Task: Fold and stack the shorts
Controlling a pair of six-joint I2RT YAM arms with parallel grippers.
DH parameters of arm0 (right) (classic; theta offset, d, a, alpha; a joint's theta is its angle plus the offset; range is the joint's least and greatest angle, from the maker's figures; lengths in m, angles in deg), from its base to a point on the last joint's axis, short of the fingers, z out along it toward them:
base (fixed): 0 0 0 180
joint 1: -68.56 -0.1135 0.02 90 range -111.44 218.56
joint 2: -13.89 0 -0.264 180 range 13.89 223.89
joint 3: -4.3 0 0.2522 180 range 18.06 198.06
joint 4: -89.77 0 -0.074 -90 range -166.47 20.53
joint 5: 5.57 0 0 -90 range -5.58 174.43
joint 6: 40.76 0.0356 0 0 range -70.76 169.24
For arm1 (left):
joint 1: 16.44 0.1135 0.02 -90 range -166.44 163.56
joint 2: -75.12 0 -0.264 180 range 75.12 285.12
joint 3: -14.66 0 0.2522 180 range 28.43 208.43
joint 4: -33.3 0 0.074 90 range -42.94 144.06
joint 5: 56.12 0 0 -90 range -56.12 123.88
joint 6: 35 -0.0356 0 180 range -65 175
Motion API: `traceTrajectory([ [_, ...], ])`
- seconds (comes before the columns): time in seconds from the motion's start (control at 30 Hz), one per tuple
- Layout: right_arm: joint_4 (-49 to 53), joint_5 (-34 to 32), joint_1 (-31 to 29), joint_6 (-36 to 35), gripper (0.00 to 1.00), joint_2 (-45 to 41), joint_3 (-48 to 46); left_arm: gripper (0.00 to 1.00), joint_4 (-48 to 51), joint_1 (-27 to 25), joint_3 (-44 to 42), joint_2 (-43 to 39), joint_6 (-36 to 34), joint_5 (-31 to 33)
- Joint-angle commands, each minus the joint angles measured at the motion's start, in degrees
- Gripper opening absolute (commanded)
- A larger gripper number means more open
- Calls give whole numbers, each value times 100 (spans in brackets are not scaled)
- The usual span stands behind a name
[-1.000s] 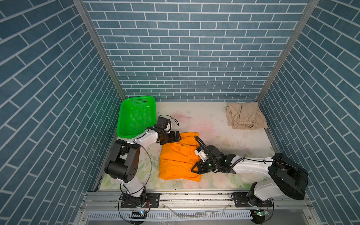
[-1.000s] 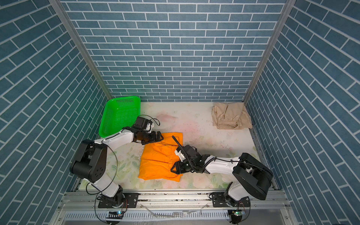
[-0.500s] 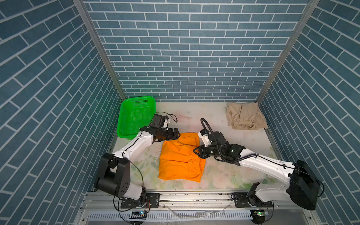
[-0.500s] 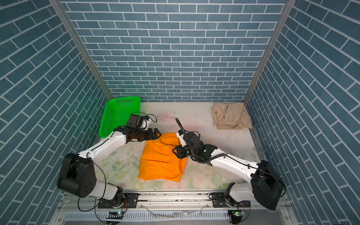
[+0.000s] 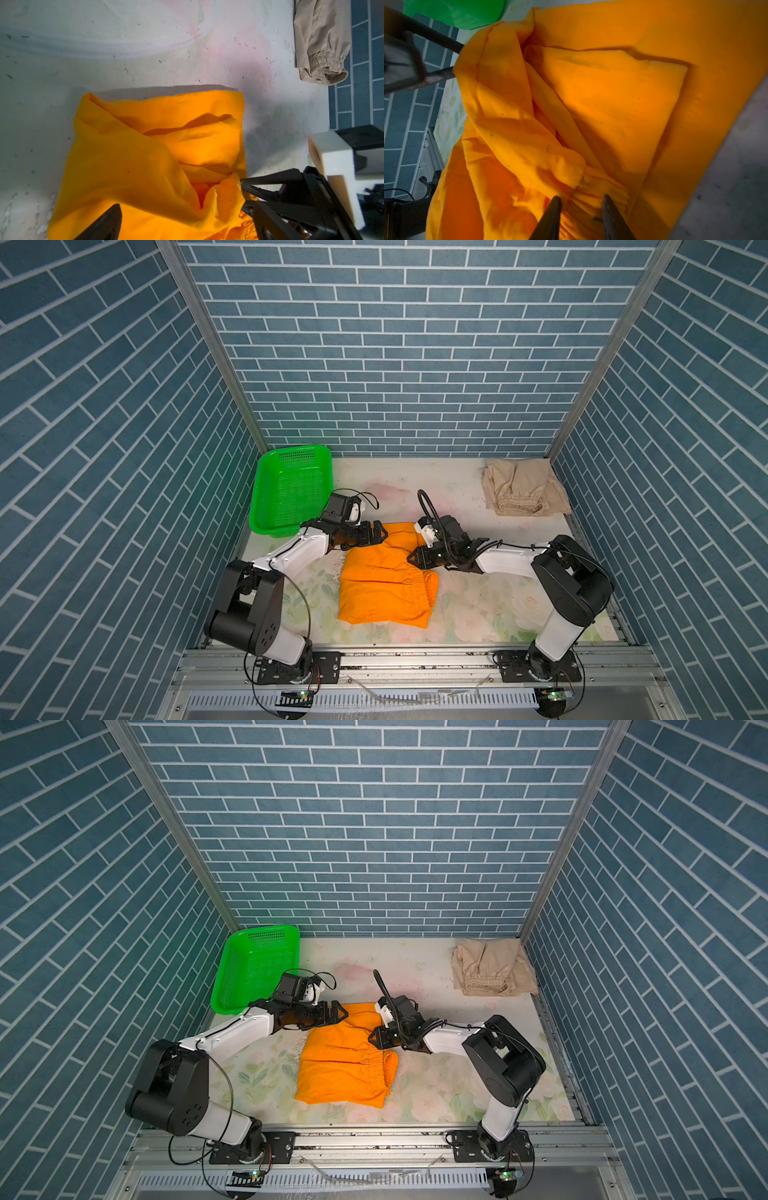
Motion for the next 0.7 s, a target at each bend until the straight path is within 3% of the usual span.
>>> traceTrajectory([
  [0.0, 6, 166, 56, 37, 36, -186, 36, 100, -161, 13, 105, 298, -225, 89],
  [0.13, 253, 118, 131, -150, 45, -627, 27, 100, -27, 13, 125, 596, -392, 216],
  [0.3, 2073, -239, 127, -1332, 54, -1321, 319, 100, 352, 13, 224, 426, -540, 289],
  [0.47, 3755, -1085, 119, -2206, 56, -2010, 330, 100, 975, 13, 496, -210, -514, 198],
  [0.67, 4160, -1603, -190, -2478, 61, -2289, 127, 100, 1216, -105, 250, -1213, 85, -101],
])
